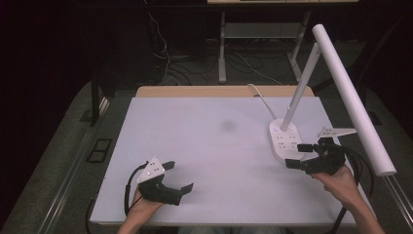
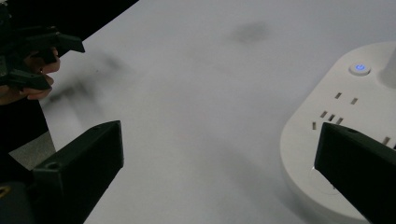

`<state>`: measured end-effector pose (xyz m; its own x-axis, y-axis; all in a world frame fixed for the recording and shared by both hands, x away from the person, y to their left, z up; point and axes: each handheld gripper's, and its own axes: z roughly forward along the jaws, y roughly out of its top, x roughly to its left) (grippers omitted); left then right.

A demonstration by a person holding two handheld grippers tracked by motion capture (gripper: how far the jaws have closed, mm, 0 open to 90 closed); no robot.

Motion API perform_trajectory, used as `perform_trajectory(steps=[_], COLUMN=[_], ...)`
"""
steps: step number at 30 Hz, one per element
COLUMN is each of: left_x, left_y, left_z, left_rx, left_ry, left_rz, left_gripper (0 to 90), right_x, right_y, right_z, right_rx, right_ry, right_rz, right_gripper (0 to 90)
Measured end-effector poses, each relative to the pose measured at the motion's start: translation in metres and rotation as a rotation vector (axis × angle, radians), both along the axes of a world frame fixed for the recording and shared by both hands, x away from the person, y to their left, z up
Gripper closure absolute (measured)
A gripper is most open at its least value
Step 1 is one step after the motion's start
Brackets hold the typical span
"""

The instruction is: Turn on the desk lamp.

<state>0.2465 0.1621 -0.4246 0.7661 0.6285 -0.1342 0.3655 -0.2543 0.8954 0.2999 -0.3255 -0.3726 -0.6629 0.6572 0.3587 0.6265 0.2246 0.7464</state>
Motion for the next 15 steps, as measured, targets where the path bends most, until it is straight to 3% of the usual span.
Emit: perform_trajectory(steps=[15], left_x=[0.000], left_y=[0.000], left_z=[0.000], left_rx=[-0.002], left_ry=[-0.002], left_rz=[-0.001], left_gripper=[0.0], right_x=[0.020], right_y=[-0.011], right_z=[0.007], right_rx=[-0.023], right_ry=[0.007], right_rz=[-0.023], right_gripper=[0.6])
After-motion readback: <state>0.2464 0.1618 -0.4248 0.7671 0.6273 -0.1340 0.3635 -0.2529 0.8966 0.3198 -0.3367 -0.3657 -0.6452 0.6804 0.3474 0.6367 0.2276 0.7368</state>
